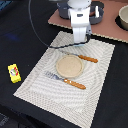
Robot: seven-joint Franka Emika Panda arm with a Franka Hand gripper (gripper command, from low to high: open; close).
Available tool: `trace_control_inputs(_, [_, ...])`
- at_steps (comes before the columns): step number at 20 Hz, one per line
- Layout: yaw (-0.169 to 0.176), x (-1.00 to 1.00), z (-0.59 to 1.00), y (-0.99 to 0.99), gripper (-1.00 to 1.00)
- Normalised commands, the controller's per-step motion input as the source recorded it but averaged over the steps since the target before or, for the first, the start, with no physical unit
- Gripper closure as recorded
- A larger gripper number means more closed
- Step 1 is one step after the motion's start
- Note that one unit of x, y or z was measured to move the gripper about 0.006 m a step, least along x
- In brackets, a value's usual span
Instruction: Interact with the objects in diverse but meaningful ways.
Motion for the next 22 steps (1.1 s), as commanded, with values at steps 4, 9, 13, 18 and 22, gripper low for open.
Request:
trace_control_inputs(4, [0.0,0.23,0.38,0.44,-1.0])
trace_control_inputs(9, [-0.005,0.24,0.87,0.43,-1.0])
trace_control_inputs(13, [0.0,0.02,1.0,0.07,-1.0])
trace_control_inputs(18, [0.0,-0.14,0.88,-0.15,-1.0])
trace_control_inputs(22, [-0.005,-0.22,0.67,-0.21,-1.0])
